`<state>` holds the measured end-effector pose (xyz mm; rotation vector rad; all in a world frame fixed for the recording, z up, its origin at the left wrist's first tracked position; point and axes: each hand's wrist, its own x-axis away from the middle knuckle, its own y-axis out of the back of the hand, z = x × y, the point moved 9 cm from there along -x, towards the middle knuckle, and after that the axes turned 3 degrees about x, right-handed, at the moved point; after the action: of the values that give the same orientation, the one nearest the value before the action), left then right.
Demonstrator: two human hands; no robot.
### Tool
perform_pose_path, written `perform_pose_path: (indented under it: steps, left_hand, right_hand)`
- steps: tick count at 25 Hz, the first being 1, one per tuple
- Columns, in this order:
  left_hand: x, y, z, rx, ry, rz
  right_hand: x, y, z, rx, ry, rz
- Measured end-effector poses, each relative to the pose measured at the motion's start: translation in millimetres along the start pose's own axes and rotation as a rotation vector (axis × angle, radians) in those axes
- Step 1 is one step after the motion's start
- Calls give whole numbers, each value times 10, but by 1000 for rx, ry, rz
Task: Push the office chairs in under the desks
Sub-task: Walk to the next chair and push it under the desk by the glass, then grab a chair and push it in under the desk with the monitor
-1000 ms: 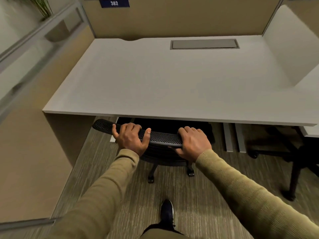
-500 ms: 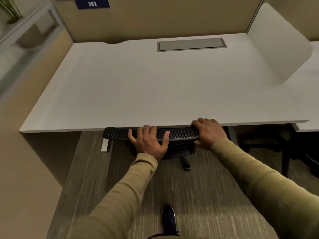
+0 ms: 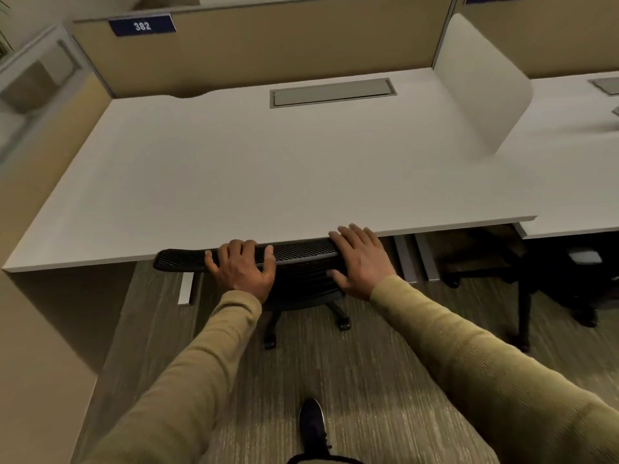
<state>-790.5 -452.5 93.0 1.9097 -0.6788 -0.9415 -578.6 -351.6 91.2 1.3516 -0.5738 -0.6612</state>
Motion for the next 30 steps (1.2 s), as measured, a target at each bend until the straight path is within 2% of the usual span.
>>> perform_pose_path:
  steps: [4,10,17,21,26,30]
  left_hand:
    - [412,-163,-587,54,-61,52]
    - [1294,-731,-2266,74,-299,197]
    - [1909,-1311,-4202,88,-524,395]
    - [2242,-1556,-5161,141,-650,446]
    - [2468,-1921,-6263,169,-760,522]
    - [2468,-2173,-7113,262,-758,557]
  right_hand:
    - [708,-21,-503,-36,-12,38]
    - [2026,-92,-1824,-30,-168,79]
    - [3131,245,-3159,-56,-413,-37]
    - [3645,390,-3903,-71,-529,-99]
    - [3999,479,-4868,-77,-616,-140]
    - [4134,697,-5609,-35,-600,-228]
